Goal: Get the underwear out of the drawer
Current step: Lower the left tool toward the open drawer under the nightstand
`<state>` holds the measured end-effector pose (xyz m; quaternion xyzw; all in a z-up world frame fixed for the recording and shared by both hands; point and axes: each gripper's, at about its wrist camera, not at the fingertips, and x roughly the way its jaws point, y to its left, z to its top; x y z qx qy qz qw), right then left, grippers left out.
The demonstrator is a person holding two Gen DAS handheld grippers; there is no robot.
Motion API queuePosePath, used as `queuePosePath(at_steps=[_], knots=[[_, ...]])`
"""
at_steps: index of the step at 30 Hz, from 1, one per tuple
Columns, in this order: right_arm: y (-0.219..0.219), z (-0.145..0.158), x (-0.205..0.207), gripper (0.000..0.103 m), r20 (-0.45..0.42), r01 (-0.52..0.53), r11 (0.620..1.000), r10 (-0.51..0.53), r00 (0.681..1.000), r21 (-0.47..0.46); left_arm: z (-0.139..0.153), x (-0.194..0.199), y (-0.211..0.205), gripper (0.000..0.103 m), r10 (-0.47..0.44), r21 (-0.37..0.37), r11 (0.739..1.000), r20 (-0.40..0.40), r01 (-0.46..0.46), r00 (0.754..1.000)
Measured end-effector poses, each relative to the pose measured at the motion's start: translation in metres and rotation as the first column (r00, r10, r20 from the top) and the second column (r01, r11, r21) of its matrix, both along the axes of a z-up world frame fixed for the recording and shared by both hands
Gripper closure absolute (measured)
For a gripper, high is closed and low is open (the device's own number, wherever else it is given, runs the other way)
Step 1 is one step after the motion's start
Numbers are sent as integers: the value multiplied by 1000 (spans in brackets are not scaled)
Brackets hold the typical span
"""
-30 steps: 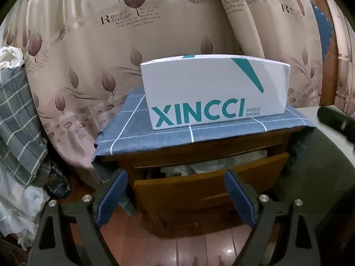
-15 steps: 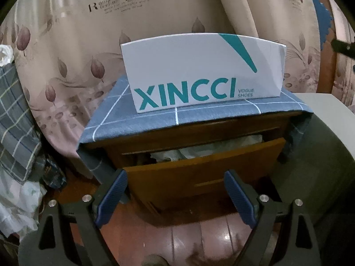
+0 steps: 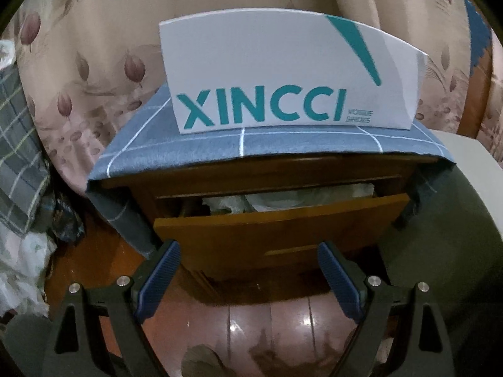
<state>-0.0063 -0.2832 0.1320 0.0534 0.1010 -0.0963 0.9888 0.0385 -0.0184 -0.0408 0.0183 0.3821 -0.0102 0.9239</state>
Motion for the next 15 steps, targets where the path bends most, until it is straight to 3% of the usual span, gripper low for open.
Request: queuePosePath(at_steps=[10,15], knots=[[-6,-7,0,0,-20,-39,997,40,999,59,-26,29,19,12,127,-129,981,-118,-142,985],[-8,-9,0,0,-22,-39,997,41,999,67,-40,45,29,12,189,-230,947,-159,-222,969]])
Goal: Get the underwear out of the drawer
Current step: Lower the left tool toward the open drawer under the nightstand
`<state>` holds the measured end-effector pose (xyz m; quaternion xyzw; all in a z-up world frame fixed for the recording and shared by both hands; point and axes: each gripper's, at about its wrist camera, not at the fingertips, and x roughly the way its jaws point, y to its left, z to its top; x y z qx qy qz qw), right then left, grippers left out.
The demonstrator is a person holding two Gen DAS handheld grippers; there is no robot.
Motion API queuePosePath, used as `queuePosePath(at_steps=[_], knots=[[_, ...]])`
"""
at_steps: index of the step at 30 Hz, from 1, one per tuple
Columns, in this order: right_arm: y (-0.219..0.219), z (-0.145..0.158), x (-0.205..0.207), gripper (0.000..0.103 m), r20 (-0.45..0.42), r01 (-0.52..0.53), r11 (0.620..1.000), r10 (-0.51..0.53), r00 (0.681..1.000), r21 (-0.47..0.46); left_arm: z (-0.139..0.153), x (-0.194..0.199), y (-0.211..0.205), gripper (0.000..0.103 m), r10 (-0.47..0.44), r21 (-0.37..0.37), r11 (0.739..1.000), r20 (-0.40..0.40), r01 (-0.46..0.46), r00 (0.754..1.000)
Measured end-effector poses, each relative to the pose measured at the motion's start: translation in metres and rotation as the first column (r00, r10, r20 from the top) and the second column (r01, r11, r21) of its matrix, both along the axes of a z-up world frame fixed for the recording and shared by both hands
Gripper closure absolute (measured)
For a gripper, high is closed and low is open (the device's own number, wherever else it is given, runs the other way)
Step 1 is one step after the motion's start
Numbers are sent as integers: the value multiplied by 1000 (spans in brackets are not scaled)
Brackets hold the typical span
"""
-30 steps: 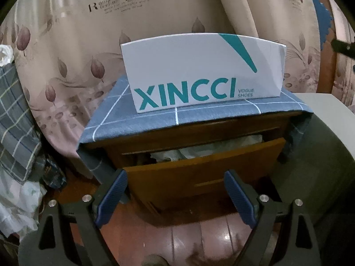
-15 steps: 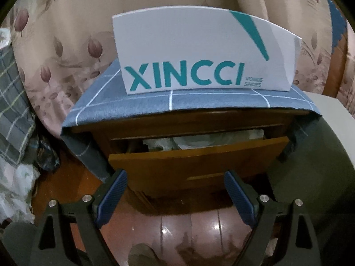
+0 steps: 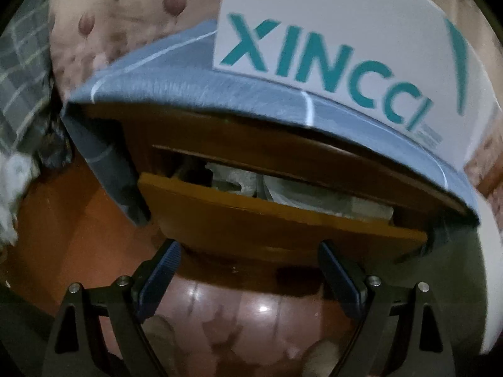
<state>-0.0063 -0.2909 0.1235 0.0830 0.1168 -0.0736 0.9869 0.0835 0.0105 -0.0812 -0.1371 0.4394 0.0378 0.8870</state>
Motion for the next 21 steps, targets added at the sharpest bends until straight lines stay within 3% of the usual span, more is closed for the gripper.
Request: queuePosePath(at_steps=[5,16,21], knots=[[-4,-1,1,0,-15,-6,1000,6,1000,15,-13,13,2,12,60,-68,996,24,-58,998],[-13,-10,10,0,-59,-17,998,20,998,58,-39,36,10,12,128,-172,976,-35,-132,991],[-16,-14,13,0,-77,-22,997,27,997,71,-50,35,23,12,199,-248,948,-32,-201,979]])
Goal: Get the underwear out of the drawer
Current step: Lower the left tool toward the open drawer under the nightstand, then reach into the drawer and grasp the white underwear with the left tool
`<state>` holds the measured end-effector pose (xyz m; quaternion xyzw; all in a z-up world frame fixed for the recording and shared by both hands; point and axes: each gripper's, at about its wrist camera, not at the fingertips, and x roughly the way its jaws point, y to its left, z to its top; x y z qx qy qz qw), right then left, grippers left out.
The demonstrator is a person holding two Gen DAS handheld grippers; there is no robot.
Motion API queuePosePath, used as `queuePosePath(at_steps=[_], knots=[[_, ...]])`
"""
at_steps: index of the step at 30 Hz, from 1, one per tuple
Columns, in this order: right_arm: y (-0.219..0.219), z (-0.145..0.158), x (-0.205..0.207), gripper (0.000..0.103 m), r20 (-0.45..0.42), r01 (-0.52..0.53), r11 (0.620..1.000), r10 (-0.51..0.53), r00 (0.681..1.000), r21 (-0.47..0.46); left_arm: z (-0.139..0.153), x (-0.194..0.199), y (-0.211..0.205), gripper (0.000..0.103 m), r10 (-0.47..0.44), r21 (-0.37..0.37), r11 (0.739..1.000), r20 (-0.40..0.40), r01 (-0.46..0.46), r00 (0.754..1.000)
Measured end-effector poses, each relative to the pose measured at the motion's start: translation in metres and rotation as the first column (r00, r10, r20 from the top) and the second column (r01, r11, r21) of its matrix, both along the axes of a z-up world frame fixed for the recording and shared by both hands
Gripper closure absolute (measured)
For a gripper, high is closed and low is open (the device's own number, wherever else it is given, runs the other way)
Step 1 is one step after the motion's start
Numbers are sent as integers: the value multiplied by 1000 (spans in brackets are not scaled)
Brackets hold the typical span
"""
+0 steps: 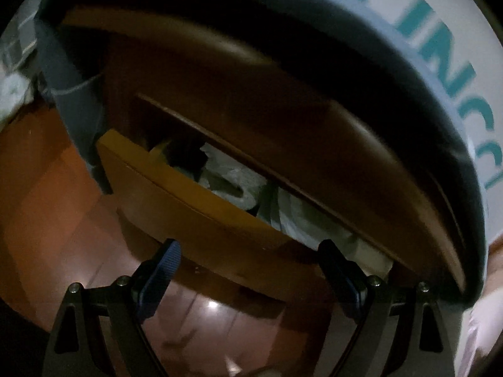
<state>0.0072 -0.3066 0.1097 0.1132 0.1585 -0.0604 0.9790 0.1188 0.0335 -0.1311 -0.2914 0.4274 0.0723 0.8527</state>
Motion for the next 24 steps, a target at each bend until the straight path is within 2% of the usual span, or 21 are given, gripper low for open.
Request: queuePosePath(at_steps=[6,13,17,20,24], knots=[[-2,-3,3,0,-18,-14,1000,14,1000,16,-12,3,16,12,83,-99,992,-2,-83,997],[-3,-5,5,0,-28,-26,999,27,999,29,-21,12,29,11,149,-162,975,-14,-149,989],[-5,-6,7,0,-37,-36,998,38,999,42,-27,16,33,11,209,-216,953,-31,-210,977],[-7,-8,10,0,-48,-46,997,49,998,54,-30,16,40,10,258,-262,927,-69,-267,964],[-7,-11,13,0,-63,-65,996,69,996,69,-26,15,42,10,332,-213,914,-99,-346,938]])
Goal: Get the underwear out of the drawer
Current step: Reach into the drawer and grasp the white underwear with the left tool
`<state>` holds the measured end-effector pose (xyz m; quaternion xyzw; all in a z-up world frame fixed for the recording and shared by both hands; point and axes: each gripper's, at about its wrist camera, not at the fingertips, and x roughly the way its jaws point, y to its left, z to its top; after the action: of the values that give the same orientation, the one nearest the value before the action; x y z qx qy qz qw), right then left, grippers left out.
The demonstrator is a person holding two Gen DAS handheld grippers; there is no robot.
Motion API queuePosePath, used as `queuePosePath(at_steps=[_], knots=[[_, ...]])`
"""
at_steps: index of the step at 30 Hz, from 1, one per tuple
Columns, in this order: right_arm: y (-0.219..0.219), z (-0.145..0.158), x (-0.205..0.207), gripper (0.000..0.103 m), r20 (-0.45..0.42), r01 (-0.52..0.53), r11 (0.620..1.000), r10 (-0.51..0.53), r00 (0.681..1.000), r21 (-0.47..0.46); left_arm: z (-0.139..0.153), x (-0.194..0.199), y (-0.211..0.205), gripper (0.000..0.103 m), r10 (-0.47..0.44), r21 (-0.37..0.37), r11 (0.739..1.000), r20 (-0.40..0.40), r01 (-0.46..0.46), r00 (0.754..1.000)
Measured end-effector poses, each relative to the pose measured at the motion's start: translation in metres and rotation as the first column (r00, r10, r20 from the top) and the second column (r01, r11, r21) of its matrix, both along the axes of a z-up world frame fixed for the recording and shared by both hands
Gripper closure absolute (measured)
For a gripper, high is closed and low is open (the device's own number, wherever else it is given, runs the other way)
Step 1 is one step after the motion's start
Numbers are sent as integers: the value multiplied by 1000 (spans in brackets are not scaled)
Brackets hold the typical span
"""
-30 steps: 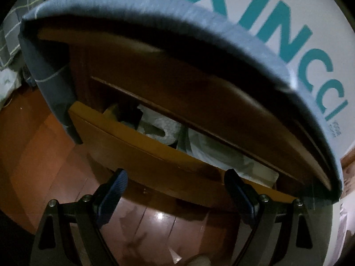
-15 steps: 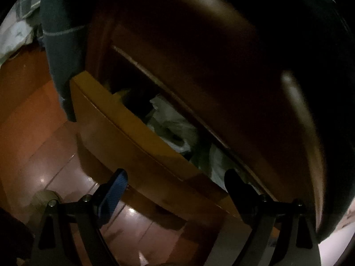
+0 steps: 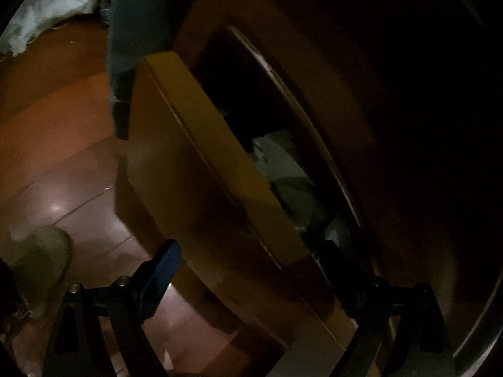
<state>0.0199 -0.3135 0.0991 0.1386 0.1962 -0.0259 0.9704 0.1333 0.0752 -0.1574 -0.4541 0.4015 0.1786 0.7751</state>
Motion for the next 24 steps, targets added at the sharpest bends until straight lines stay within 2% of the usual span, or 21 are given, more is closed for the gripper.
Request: queuePosePath(at_steps=[5,9,16,22,24], knots=[[-2,-2,2,0,-13,-16,1000,17,1000,21,10,0,0,9,55,10,998,-76,-54,996],[-4,-3,3,0,-22,-24,999,25,999,37,27,-2,-11,9,64,26,998,-174,-60,983],[-7,-4,1,0,-27,-28,998,30,999,56,37,-24,-12,9,-1,34,999,-315,13,949],[-10,-6,3,0,-42,-27,997,30,999,76,37,-56,-14,9,-74,26,996,-374,91,925],[-11,-7,3,0,-39,-31,996,34,999,78,45,-63,-14,9,-99,37,992,-383,122,918]])
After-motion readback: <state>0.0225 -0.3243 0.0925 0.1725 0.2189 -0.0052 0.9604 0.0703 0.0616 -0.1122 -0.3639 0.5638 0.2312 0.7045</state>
